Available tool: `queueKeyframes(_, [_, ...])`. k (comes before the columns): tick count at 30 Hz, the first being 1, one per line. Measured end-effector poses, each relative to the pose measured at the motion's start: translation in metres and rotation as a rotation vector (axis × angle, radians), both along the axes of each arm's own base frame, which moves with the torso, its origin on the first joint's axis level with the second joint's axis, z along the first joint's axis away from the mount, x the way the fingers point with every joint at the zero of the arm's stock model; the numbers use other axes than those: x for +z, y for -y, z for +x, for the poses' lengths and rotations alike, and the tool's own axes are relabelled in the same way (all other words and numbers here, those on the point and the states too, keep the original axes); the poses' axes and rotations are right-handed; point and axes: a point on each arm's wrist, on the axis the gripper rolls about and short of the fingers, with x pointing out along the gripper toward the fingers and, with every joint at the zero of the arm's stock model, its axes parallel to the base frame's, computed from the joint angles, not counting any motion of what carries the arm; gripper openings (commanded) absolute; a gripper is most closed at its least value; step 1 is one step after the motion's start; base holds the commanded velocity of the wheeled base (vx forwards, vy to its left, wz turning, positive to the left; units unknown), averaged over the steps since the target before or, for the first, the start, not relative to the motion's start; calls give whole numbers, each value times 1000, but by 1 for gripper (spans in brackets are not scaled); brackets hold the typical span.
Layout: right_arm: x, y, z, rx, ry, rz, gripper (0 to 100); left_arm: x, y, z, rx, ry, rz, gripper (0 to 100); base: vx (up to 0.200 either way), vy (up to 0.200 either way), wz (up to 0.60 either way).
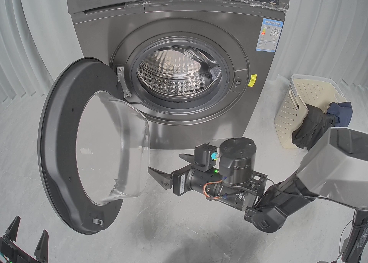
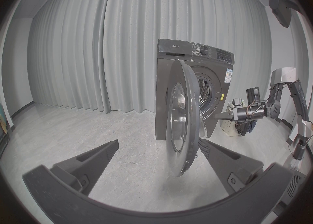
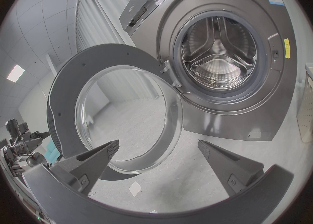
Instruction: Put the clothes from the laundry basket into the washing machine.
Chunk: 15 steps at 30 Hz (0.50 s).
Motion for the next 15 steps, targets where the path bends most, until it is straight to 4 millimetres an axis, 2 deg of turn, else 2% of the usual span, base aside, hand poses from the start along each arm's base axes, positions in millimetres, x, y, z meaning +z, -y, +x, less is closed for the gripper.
queueKeyframes(10, [-13, -39, 8, 27, 13, 13, 100, 0, 0, 0, 0, 0, 0, 100, 0, 0, 0])
queueKeyframes(15, [-17, -50, 14, 14, 26, 35, 100, 0, 0, 0, 0, 0, 0, 100, 0, 0, 0])
